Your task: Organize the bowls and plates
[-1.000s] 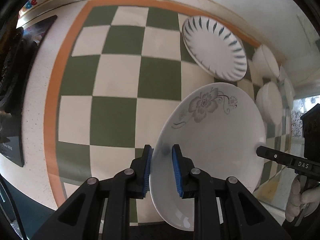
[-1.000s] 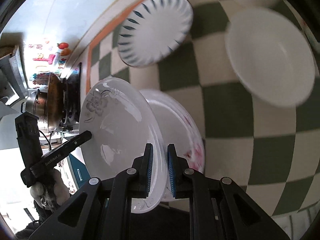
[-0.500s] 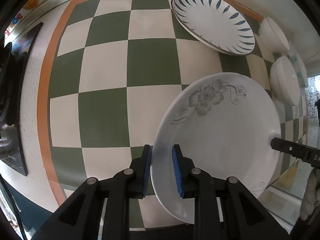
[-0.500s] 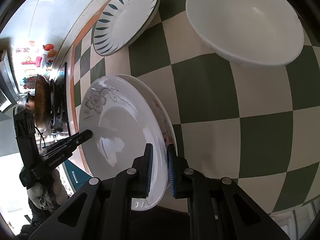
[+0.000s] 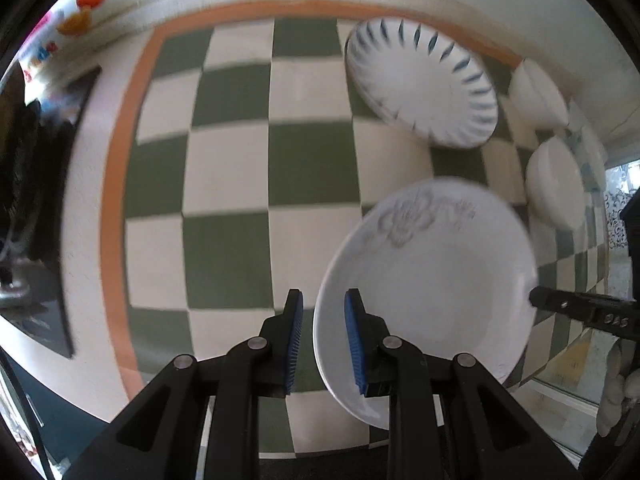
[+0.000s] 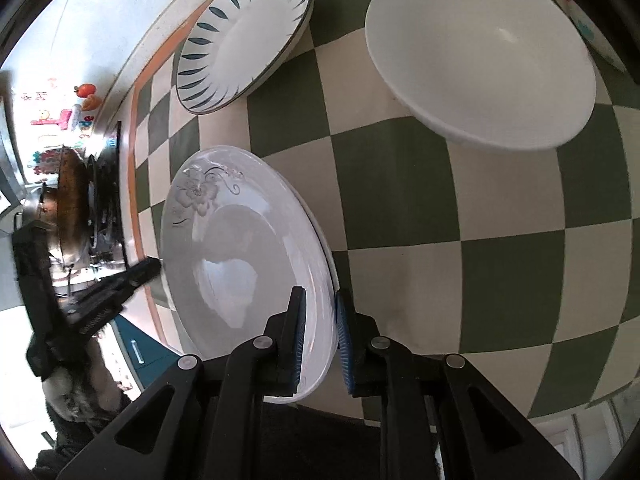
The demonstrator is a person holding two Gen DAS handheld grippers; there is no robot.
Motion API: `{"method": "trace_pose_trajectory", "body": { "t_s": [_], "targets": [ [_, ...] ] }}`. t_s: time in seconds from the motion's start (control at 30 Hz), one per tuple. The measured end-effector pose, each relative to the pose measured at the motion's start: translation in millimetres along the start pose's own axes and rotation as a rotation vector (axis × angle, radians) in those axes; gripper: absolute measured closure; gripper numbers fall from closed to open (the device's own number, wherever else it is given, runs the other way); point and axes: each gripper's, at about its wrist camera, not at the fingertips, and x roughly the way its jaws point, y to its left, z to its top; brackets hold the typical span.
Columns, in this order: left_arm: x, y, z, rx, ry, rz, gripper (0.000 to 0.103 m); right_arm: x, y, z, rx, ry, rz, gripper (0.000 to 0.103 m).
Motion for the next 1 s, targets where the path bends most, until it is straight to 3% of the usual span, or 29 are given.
{"method": "trace_pose_trajectory", "body": {
  "t_s": [0.2,0.37,0.47,0.6,0.77,1.0],
  "targets": [
    [-34,-3,30,0.020,-0.098,0.001,0.083,-25,18,17,-0.029,-0.044,-0.041,0.085],
    [-33,-6,70,0.022,-0.121,0.001,0.083,-52,38,48,-0.033,-0.111,-0.008,0.084],
    [-24,-3,91,0.014,-0.123,0.004,0.083,-62,46,78,-0.027,-0.155,-0.035,0.084],
    [-6,9,121,-0.014,-0.103,0.002,0.083,-64,45,118,0.014,-0.202,-0.093,0.078],
    [23,20,155,-0.049,-0.043,-0.039,0.083,-51,36,155,0.065,-0.207,-0.119,0.078],
    [59,29,186,-0.120,0.076,-0.199,0.083,-25,30,187,0.112,-0.180,-0.127,0.078]
  ]
}}
